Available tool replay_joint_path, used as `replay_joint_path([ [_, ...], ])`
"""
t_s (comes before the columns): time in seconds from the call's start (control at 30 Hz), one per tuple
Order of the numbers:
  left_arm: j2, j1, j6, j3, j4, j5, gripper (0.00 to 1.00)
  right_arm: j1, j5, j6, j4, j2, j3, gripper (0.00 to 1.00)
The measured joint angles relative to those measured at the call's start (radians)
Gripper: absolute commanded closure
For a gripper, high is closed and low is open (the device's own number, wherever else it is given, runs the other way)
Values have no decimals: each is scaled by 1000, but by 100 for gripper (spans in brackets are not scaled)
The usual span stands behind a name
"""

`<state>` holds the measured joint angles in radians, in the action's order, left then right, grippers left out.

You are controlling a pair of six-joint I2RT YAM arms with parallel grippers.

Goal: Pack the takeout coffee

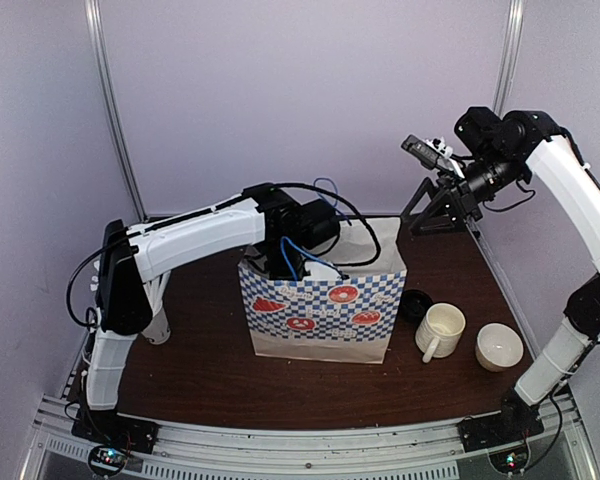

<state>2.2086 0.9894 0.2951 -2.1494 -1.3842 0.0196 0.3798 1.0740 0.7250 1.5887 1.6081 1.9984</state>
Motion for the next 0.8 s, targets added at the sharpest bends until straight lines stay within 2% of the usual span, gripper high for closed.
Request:
replay_joint_path([
  [0.23, 25, 5, -20, -46, -22, 3, 48, 0, -22, -30, -27, 0, 0, 30],
  [0.3, 26, 5, -22, -48, -27, 6, 45, 0, -26, -37, -32, 0, 0, 30],
  [0.57, 23, 6, -37, -46, -28, 7, 23, 0, -35, -48, -38, 0, 0, 30],
  [0.73, 14, 5, -52, -35, -27, 20, 3, 0, -53, -49, -42, -5, -5, 29],
  [0.8, 6, 5, -56, -29, -22, 26, 2, 0, -63, -49, -44, -15, -11, 29],
])
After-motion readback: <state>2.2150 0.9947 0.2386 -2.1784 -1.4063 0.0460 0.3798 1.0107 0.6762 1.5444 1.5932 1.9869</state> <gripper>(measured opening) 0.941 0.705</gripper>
